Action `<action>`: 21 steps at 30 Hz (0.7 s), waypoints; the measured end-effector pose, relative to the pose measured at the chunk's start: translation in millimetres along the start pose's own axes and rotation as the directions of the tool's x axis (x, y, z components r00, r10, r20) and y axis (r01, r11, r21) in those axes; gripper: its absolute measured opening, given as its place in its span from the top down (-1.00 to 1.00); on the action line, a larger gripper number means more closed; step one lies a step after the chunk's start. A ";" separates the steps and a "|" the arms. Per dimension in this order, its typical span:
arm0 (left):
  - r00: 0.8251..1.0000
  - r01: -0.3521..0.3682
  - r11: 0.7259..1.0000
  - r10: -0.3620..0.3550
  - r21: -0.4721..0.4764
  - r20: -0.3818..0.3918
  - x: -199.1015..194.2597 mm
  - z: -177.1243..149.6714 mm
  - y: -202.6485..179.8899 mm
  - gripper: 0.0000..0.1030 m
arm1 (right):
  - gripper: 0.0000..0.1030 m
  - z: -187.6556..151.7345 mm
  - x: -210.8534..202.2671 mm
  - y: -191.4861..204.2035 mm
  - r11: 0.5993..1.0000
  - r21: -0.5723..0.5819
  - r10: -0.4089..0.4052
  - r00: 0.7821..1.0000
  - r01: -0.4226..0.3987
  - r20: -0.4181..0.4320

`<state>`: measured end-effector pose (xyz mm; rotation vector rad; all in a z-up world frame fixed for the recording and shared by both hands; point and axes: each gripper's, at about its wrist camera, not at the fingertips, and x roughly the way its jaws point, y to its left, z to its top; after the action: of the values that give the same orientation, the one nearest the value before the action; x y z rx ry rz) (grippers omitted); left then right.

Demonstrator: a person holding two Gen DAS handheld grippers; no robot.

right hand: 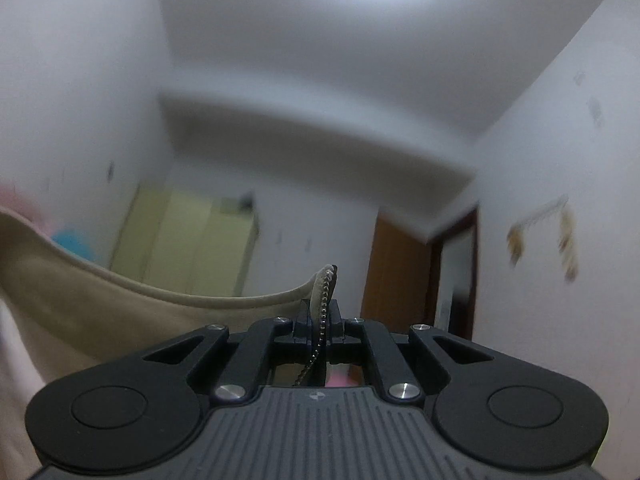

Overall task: Fold clothes
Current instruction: 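Lower the jacket onto the bed and open both grippers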

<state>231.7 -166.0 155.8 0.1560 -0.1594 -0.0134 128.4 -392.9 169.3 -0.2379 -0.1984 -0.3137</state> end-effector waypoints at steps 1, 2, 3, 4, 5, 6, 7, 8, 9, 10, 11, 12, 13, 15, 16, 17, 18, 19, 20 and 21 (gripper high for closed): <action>0.999 -0.002 1.000 0.004 0.027 -0.050 18.6 -16.0 -10.1 0.70 | 0.87 -21.6 26.2 5.8 1.000 0.003 0.022 0.998 -0.022 -0.065; 0.993 -0.003 0.999 0.008 0.047 -0.115 38.7 -36.7 -18.4 0.70 | 0.87 -43.8 50.8 12.2 0.999 0.006 0.044 0.991 -0.043 -0.128; 0.983 0.003 0.998 0.008 0.061 -0.184 53.3 -56.7 -22.9 0.70 | 0.87 -67.1 72.2 19.7 0.998 0.009 0.065 0.980 -0.065 -0.187; 0.965 0.011 0.996 0.013 0.090 -0.260 64.9 -76.5 -24.6 0.69 | 0.87 -92.8 94.1 28.8 0.996 0.009 0.087 0.964 -0.088 -0.253; 0.938 0.031 0.992 0.014 0.124 -0.348 82.3 -101.6 -32.1 0.67 | 0.87 -122.7 113.4 42.2 0.993 0.000 0.108 0.939 -0.114 -0.325; 0.890 0.069 0.988 0.002 0.139 -0.456 100.3 -127.8 -34.5 0.67 | 0.87 -150.7 124.6 57.8 0.991 -0.008 0.122 0.915 -0.135 -0.385; 0.830 0.109 0.983 -0.008 0.148 -0.558 118.2 -153.9 -37.0 0.66 | 0.87 -181.3 133.8 75.0 0.986 -0.010 0.142 0.880 -0.165 -0.453; 0.725 0.172 0.977 -0.038 0.128 -0.688 133.7 -177.6 -39.7 0.56 | 0.87 -213.5 140.5 91.4 0.979 0.005 0.175 0.826 -0.205 -0.536; 0.620 0.191 0.977 -0.048 0.091 -0.783 144.8 -196.2 -40.2 0.57 | 0.86 -237.9 150.3 98.9 0.973 0.034 0.203 0.767 -0.230 -0.609; 0.634 0.177 0.980 -0.041 0.093 -0.773 142.1 -196.6 -39.9 0.53 | 0.77 -262.3 159.7 105.9 0.964 0.073 0.236 0.695 -0.255 -0.679; 0.648 0.162 0.982 -0.033 0.095 -0.761 139.3 -196.9 -39.5 0.30 | 0.69 -278.3 166.2 109.2 0.955 0.117 0.268 0.632 -0.271 -0.727; 0.661 0.148 0.984 -0.026 0.096 -0.750 136.5 -197.1 -39.2 0.16 | 0.66 -276.8 168.1 107.2 0.956 0.124 0.270 0.634 -0.266 -0.724; 0.660 0.162 0.983 -0.046 0.083 -0.750 128.8 -190.5 -38.4 0.12 | 0.59 -275.3 170.0 105.3 0.956 0.130 0.273 0.636 -0.262 -0.722; 0.653 0.190 0.981 -0.098 0.037 -0.751 116.0 -178.1 -30.1 -0.04 | 0.22 -270.1 167.7 98.2 0.952 0.178 0.300 0.634 -0.251 -0.712; 0.653 0.190 0.982 -0.110 0.021 -0.749 113.4 -173.7 -28.6 -0.06 | 0.00 -267.3 162.5 91.3 0.948 0.214 0.317 0.636 -0.237 -0.703; 0.654 0.190 0.982 -0.122 0.005 -0.747 110.8 -169.3 -27.2 -0.11 | -0.02 -264.5 157.3 84.3 0.942 0.249 0.334 0.638 -0.223 -0.694; 0.654 0.189 0.982 -0.134 -0.011 -0.744 108.0 -164.7 -25.5 -0.21 | -0.03 -261.0 152.9 76.3 0.937 0.282 0.347 0.639 -0.206 -0.686; 0.653 0.188 0.981 -0.154 -0.038 -0.742 101.5 -152.4 -17.5 -0.27 | -0.07 -253.7 148.6 65.6 0.932 0.314 0.354 0.640 -0.181 -0.682; 0.643 0.186 0.979 -0.184 -0.082 -0.743 98.7 -147.4 -3.9 -0.35 | -0.18 -242.9 141.9 54.5 0.922 0.353 0.367 0.640 -0.156 -0.675; 0.634 0.184 0.975 -0.215 -0.125 -0.743 95.8 -142.3 9.6 -0.36 | -0.22 -234.0 136.4 44.8 0.909 0.394 0.384 0.639 -0.135 -0.666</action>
<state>349.0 -137.2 33.6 0.1295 0.7112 -0.1737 306.5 -450.8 -31.3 0.1924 0.5986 -0.0577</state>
